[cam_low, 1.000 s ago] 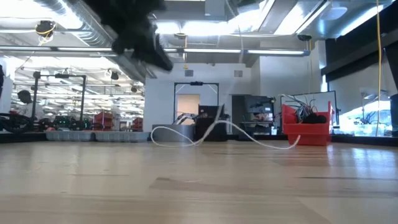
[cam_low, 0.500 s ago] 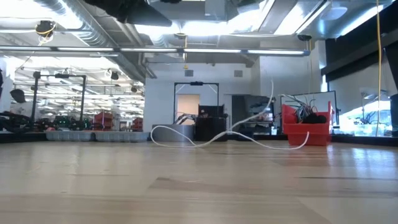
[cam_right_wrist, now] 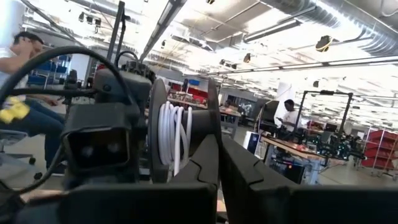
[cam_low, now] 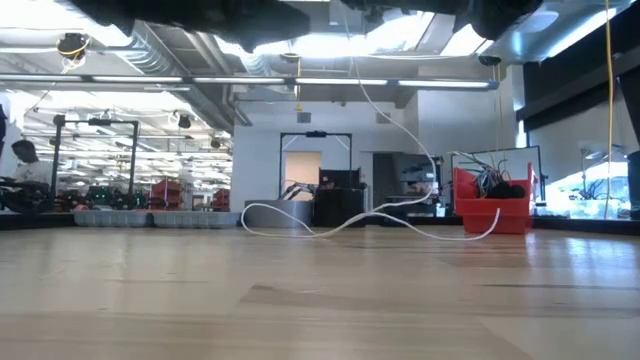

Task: Coil cords
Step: Coil the white wire onto the black spool

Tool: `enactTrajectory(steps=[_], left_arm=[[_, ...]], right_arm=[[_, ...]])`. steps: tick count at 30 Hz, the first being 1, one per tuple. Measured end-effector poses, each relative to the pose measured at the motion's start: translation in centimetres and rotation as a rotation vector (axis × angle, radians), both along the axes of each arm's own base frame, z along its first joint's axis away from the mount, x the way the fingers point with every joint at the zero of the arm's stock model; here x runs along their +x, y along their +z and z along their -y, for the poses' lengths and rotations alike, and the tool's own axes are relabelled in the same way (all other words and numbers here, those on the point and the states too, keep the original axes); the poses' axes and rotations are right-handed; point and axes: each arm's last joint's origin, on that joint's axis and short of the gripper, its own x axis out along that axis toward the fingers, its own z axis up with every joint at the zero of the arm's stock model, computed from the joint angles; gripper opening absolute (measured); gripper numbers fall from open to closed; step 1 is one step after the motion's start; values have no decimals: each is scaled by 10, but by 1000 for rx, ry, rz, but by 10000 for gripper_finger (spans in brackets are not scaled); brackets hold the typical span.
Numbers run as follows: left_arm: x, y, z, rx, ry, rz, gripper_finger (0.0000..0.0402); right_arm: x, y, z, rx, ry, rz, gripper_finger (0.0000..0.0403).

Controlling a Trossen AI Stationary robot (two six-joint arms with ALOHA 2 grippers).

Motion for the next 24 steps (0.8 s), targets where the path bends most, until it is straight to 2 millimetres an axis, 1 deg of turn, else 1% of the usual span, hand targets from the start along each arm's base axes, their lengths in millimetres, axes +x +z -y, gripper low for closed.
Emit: enactTrajectory(steps=[5,12,14,20,24], left_arm=[[19,-15,2,0,-6,51,131],[34,-25,2,-20,0,177,131],[38,-29,2,-20,2,179,131],[56,-34,3,-6,4,164,131],[60,-37,2,39,10,147,131]], right_arm=[[1,0,0,-5,-1,-8,5],[1,0,0,-10,-3,-8,5],[1,0,0,-10,-3,-8,5],[1,0,0,-10,-2,-10,5],[1,-1,-5,-14,9,-21,5]])
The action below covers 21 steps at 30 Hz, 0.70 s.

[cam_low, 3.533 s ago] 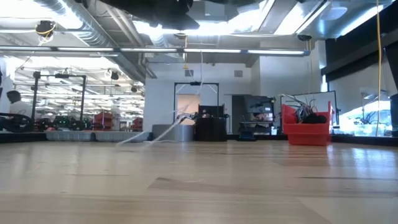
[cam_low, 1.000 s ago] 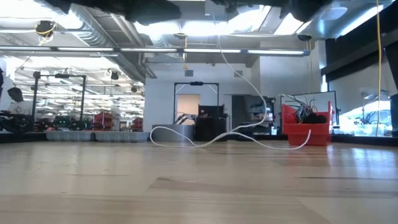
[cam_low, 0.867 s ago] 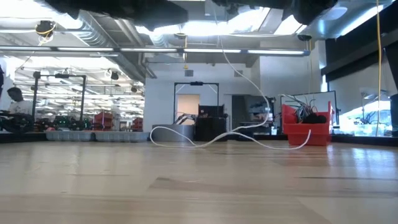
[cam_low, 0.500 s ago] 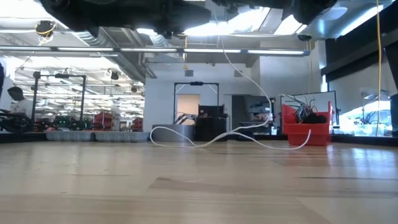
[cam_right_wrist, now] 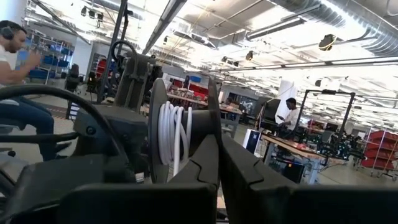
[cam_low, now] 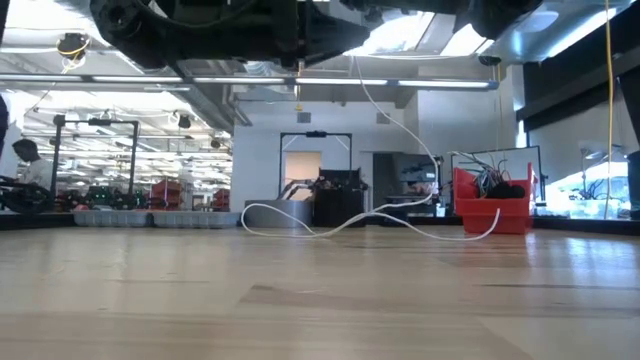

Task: Coil cords
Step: Coil the white wire onto the black spool

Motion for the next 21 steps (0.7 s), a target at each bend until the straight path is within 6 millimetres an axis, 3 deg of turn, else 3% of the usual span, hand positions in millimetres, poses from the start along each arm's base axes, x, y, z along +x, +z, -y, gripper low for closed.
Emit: enactTrajectory(steps=[11,21], left_arm=[[-5,-8,-5,76,166,-169,131],[-4,-6,-4,55,145,-154,131]], right_arm=[[-3,2,-23,-129,-43,-14,5],[-2,1,-22,-144,-53,-24,5]])
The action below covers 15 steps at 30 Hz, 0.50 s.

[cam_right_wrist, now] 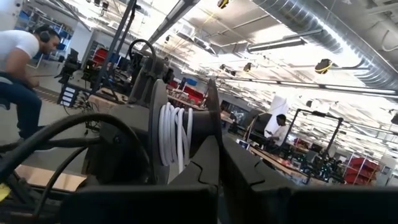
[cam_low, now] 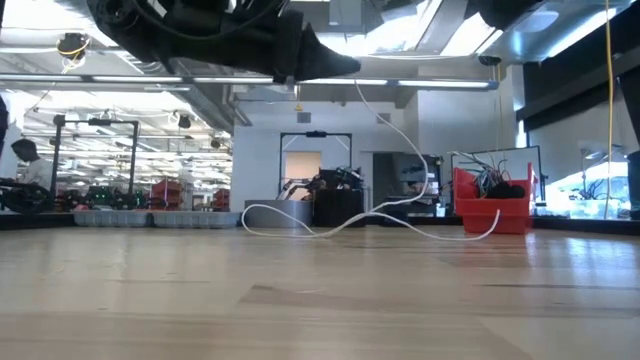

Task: Coil cords
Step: Coil the white wire onto the black spool

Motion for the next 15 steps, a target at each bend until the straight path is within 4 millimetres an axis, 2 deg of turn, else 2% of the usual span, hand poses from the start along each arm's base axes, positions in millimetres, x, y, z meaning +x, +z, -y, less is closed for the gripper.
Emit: enactTrajectory(steps=[9,12,15], left_arm=[[-2,-6,-4,112,155,-102,131],[-2,-5,-4,88,137,-82,131],[0,-2,-1,26,24,-26,131]], right_arm=[[0,0,1,3,-35,-6,5],[0,0,1,-6,-32,-7,5],[0,0,1,-10,-21,-7,5]])
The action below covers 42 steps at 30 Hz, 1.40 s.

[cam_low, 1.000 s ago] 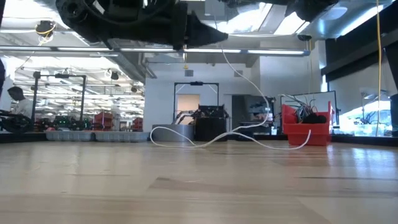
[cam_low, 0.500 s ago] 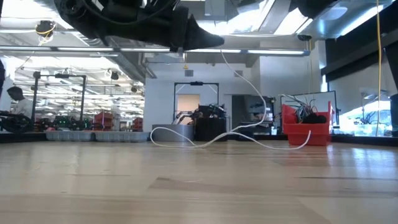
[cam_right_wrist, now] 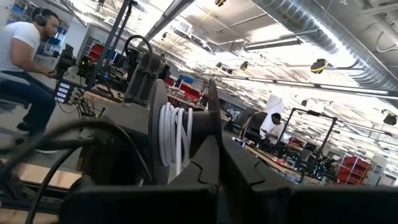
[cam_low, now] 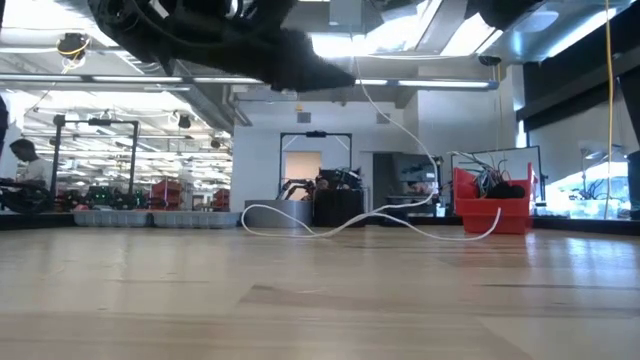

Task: Coil cords
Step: Coil the white wire onto the black spool

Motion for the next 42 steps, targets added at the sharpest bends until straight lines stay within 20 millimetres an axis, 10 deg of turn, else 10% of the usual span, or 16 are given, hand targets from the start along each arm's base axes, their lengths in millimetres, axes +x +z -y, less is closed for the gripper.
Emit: enactTrajectory(steps=[12,20,28,42], left_arm=[[1,8,7,-118,-231,104,127],[2,8,-1,-92,-186,99,13],[-1,-5,-12,78,56,-97,4],[-70,47,-14,229,392,-323,6]], right_arm=[[0,0,-1,-16,41,2,5],[0,0,-1,-14,40,5,5],[-7,7,-7,-2,-58,-19,5],[-28,19,-21,-82,-159,-241,5]])
